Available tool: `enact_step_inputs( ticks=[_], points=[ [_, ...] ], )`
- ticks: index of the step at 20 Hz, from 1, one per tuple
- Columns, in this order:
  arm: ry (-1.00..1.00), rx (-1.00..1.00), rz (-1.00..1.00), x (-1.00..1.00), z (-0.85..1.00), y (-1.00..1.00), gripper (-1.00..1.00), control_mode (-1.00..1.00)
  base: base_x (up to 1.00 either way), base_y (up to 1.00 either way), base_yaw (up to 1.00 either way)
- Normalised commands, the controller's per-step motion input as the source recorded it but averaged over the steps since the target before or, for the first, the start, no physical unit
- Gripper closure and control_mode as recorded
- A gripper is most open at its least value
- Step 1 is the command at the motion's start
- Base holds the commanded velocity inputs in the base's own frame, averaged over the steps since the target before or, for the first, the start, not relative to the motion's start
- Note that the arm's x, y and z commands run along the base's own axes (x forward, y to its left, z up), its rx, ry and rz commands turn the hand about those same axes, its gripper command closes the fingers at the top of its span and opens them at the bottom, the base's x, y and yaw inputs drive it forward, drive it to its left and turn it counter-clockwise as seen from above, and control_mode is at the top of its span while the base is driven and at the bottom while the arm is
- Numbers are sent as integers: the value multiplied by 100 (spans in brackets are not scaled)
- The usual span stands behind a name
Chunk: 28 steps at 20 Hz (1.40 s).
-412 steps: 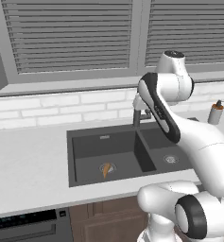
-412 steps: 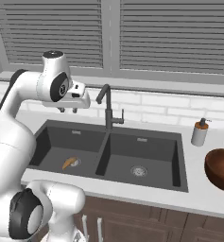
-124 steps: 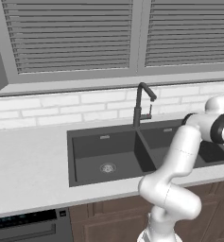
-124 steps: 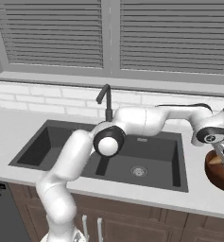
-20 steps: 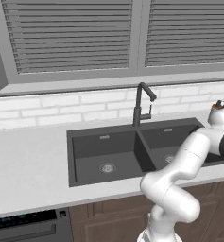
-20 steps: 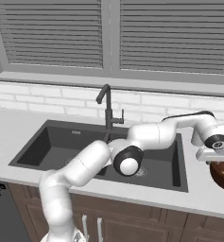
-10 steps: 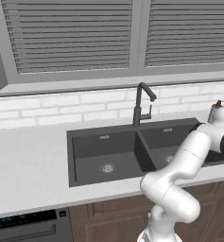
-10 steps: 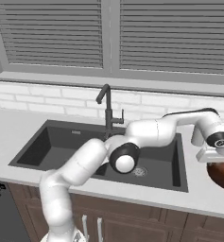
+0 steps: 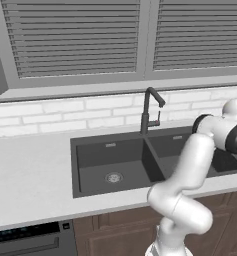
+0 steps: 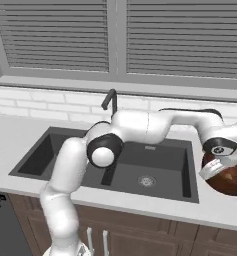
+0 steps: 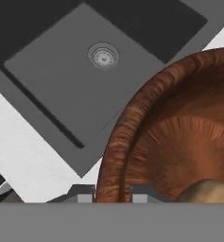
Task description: Pick the sweet potato from the sink and place it in the bowl. Then pick the bowl and place it in the microwave. Then close the microwave door and press the start button.
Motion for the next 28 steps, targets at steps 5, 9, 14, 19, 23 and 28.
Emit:
enact_step_inputs(
  ticks=[5, 9, 14, 19, 23, 28],
  points=[
    [0, -27, 51, -38, 38, 85, 100, -100, 0, 0, 0],
    [-9, -1, 47, -10, 72, 67, 100, -100, 0, 0, 0],
    [-2, 9, 45, -18, 77, 24, 100, -100, 0, 0, 0],
    [-3, 6, 34, -4, 64, 49, 100, -100, 0, 0, 0],
    [-10, 0, 6, 0, 16, 98, 100, -100, 0, 0, 0],
    [-22, 0, 0, 0, 3, 100, 100, -100, 0, 0, 0]
  ],
)
